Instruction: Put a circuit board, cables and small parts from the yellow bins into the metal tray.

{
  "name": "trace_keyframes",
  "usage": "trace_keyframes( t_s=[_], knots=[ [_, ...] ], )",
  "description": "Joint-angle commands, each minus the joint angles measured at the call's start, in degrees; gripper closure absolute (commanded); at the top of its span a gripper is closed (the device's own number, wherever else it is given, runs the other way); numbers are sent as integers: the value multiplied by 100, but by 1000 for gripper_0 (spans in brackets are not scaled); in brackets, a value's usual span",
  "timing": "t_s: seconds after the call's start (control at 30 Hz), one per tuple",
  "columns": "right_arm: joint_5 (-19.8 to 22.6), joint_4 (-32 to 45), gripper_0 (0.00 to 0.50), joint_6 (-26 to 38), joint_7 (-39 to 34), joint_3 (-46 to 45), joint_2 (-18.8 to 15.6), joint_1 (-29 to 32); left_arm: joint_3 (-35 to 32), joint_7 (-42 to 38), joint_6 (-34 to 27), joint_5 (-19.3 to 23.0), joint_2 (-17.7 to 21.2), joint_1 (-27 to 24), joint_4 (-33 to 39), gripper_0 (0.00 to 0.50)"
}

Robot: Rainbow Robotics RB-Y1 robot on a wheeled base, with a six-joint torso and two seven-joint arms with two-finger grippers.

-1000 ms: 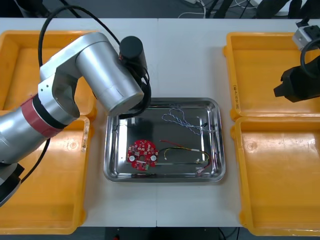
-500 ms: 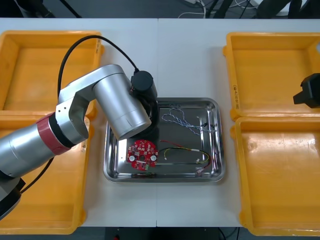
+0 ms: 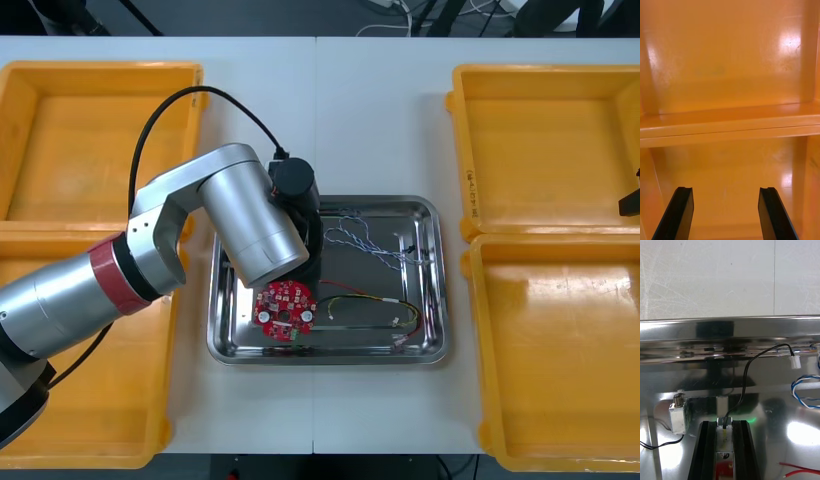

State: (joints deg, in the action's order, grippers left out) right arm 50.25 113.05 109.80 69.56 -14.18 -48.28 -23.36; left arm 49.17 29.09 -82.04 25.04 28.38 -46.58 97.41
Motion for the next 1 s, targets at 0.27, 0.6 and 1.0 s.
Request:
trace_keyframes(
  t_s=[0.27,0.6,1.0],
  knots=[
    [125,192,0,20,-277,-243,-393,605,58,-360,74,-52,-105,17,68,0],
    [178,411,0,20,-286,-269,-393,789,58,-360,110,-70,-87,17,68,0],
    [196,640,0,20,-286,-269,-393,877,-979,484,-611,528,106,8,428,0]
  ],
)
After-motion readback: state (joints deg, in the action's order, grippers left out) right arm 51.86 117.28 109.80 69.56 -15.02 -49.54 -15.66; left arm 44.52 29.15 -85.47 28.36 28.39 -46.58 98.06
